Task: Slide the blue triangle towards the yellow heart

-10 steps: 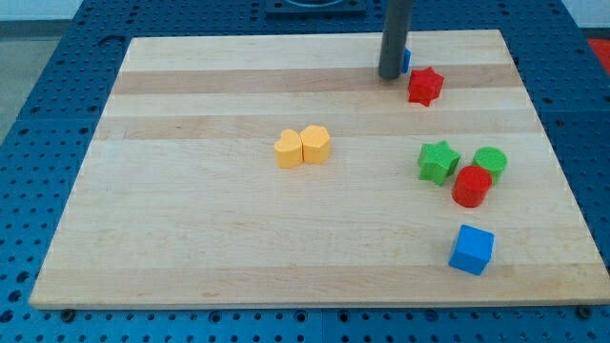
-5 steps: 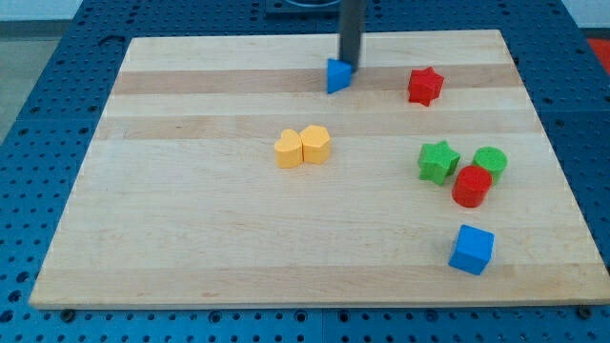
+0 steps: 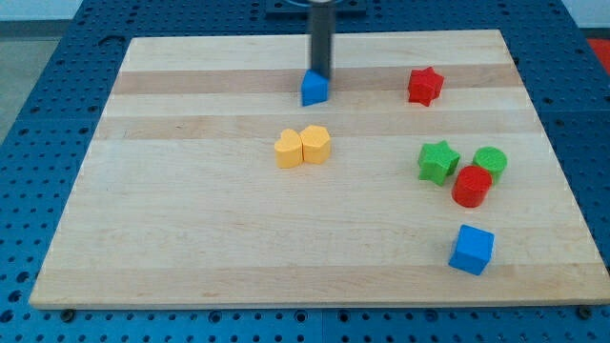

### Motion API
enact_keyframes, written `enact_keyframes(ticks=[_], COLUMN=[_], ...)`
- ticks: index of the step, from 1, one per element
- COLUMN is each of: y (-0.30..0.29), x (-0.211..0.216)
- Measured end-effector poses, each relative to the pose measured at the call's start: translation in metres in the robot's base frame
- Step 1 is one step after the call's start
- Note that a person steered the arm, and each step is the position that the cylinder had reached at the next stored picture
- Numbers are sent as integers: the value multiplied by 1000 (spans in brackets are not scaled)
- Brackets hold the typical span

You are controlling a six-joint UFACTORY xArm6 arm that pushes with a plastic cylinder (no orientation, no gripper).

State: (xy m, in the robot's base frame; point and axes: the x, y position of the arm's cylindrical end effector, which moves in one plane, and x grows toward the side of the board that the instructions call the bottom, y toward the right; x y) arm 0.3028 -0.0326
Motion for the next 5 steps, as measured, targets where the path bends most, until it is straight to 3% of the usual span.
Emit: enact_keyframes(ticks=[1,2,3,5], y=[-74,-76,-43,33], x=[39,40,18,26])
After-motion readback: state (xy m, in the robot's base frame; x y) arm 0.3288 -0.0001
